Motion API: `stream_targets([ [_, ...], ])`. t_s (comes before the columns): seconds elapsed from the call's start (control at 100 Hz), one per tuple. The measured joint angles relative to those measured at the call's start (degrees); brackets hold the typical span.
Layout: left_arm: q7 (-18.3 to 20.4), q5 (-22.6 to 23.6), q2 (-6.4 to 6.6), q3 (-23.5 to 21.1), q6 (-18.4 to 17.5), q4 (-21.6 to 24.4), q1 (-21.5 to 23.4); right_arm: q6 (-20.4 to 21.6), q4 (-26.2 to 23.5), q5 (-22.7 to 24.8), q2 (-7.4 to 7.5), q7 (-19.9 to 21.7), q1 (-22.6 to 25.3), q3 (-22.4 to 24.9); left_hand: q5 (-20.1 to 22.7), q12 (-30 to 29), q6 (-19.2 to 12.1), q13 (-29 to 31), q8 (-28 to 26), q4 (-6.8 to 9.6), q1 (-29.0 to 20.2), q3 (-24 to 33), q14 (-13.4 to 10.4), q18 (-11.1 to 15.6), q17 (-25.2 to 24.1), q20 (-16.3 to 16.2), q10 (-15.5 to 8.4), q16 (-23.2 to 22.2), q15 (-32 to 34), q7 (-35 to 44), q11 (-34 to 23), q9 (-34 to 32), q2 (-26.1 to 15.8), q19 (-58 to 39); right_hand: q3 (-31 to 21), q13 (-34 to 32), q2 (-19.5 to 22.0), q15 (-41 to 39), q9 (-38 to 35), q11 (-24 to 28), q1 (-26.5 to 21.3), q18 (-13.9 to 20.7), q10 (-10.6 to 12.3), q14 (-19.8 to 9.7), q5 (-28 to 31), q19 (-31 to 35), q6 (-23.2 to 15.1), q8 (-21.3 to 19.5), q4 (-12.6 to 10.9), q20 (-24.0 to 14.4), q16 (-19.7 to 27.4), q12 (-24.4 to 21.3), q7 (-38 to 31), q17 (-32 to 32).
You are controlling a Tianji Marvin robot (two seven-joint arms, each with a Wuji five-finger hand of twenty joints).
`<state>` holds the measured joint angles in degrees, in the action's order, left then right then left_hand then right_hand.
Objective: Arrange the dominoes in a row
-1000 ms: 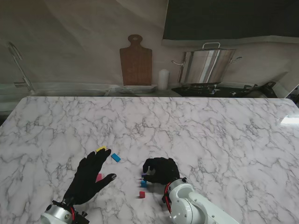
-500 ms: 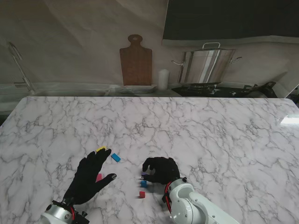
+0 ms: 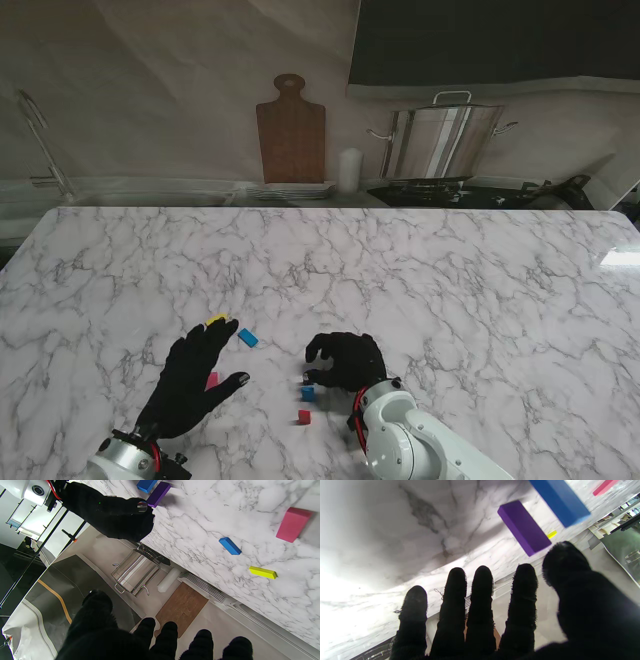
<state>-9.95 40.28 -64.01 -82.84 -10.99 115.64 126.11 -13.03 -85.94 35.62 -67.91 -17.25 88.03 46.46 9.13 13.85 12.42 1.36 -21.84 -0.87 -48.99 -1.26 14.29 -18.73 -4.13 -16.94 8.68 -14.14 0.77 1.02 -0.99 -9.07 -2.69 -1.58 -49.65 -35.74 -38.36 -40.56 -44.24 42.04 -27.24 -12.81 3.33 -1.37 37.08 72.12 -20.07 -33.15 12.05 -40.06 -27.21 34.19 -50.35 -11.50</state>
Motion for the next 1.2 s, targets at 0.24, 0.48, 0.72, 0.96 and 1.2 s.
stream_targets([
  [0.24, 0.0, 0.0, -0.01, 0.0, 0.0, 0.0, 0.0, 0.1, -4.7, 1.7, 0.11, -0.6, 2.5, 3.0, 0.0, 0.0, 0.0, 0.0, 0.0, 0.0, 0.0, 0.0, 0.0, 0.0, 0.0, 0.0, 0.0, 0.0, 0.0, 0.0, 0.0, 0.0, 0.0, 0.0, 0.2, 1.3, 3.7, 3.4, 0.8, -3.2, 2.3, -0.1, -0.5, 0.0, -0.5, -1.3, 3.7, 1.5, -3.3, 0.0, 1.3, -2.6, 6.5, 0.4],
  [0.48, 0.0, 0.0, -0.01, 0.3, 0.0, 0.0, 0.0, 1.9, -13.3, 5.1, 0.95, -0.3, 8.8, 8.6, 0.0, 0.0, 0.0, 0.0, 0.0, 0.0, 0.0, 0.0, 0.0, 0.0, 0.0, 0.0, 0.0, 0.0, 0.0, 0.0, 0.0, 0.0, 0.0, 0.0, 2.1, 1.8, 7.8, 17.1, 3.1, -14.1, 2.9, -1.7, -1.8, 0.1, -2.7, -11.2, 6.0, 6.4, -6.0, 3.6, 7.0, -11.5, 18.8, 1.9],
  [0.72, -0.2, -1.0, -0.01, 1.0, 0.1, 0.0, 0.2, 5.6, -19.3, 6.9, 1.63, -1.8, 15.6, 13.5, 0.0, 0.0, 0.0, 0.0, 0.0, 0.0, 0.0, 0.0, 0.0, 0.0, 0.0, 0.0, 0.0, 0.0, 0.0, 0.0, 0.0, 0.0, 0.0, 0.0, 5.2, 4.2, 10.9, 29.1, 7.9, -21.4, 2.9, -3.1, -1.9, 0.1, -7.6, -23.8, 7.3, 13.4, -6.7, 11.5, 12.4, -18.9, 24.7, 4.7],
  [0.96, -0.1, -1.3, 0.0, 2.2, 0.1, -0.3, 0.0, 11.8, -24.9, 6.0, 1.81, -2.8, 23.7, 18.6, 0.0, 0.0, 0.0, 0.0, 0.0, 0.0, 0.0, 0.0, 0.0, 0.0, 0.0, 0.0, 0.0, 0.1, 0.0, 0.0, 0.0, 0.0, 0.0, 0.0, 10.2, 10.9, 14.8, 34.4, 15.7, -23.9, 5.0, -4.4, -1.9, -0.3, -13.5, -32.0, 7.3, 15.1, -7.3, 19.2, 16.4, -21.5, 26.3, 9.2],
  [1.2, -0.5, -1.7, -0.02, 2.7, 0.1, -0.6, -0.2, 13.6, -25.4, 2.1, 1.9, -3.0, 27.3, 20.1, 0.0, 0.0, 0.0, 0.0, 0.0, 0.0, 0.0, 0.0, 0.0, 0.0, 0.0, 0.0, 0.0, 0.1, 0.0, 0.0, 0.0, 0.0, 0.0, 0.0, 18.2, 14.7, 20.4, 35.6, 20.0, -24.6, 6.0, -4.4, -1.9, -0.4, -18.0, -34.5, 7.3, 15.2, -7.6, 21.0, 16.4, -22.3, 29.1, 12.1],
])
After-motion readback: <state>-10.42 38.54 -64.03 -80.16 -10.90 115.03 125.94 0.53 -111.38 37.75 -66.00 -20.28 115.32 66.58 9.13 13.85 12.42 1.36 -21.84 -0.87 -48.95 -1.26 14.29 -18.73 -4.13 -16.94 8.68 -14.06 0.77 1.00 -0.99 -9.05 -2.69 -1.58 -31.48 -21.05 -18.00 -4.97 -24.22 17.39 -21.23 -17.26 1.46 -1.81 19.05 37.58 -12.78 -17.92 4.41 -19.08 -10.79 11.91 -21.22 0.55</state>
